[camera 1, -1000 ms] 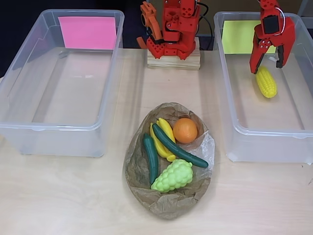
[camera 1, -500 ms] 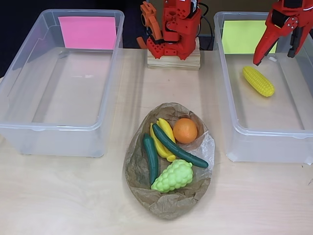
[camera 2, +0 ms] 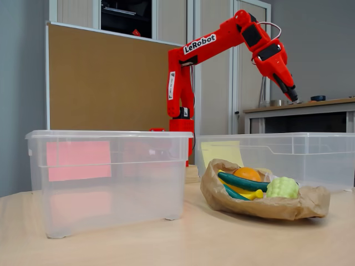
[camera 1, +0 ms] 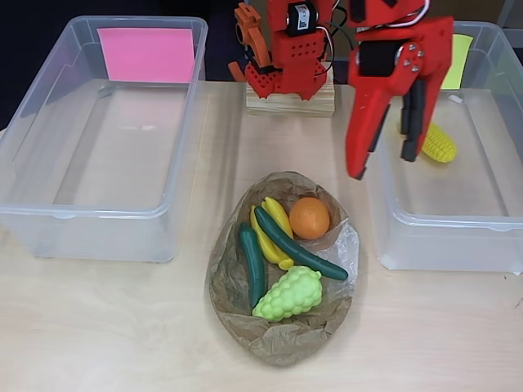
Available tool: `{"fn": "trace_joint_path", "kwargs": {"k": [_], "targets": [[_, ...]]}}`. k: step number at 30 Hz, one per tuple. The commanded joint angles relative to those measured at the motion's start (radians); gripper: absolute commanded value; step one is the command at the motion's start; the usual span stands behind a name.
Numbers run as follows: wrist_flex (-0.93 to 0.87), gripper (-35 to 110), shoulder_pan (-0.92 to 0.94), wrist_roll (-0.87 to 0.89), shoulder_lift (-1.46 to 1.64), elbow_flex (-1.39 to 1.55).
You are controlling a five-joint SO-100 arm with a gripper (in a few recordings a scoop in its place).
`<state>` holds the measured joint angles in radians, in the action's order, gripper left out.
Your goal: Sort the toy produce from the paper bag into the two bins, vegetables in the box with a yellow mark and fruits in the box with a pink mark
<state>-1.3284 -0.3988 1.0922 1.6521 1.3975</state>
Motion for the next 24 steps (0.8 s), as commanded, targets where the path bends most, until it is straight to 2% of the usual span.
{"fn": "trace_joint_path", "kwargs": {"k": [1,5,10,24], "targets": [[0.008,38,0.107,-0.123,0.049,0.098],[0.043,39,0.218,-0.192,0.043,0.282],[0.179,39,0.307,-0.186,-0.023,0.454],[0.354,39,0.253,-0.120,-0.322,0.405]]}}
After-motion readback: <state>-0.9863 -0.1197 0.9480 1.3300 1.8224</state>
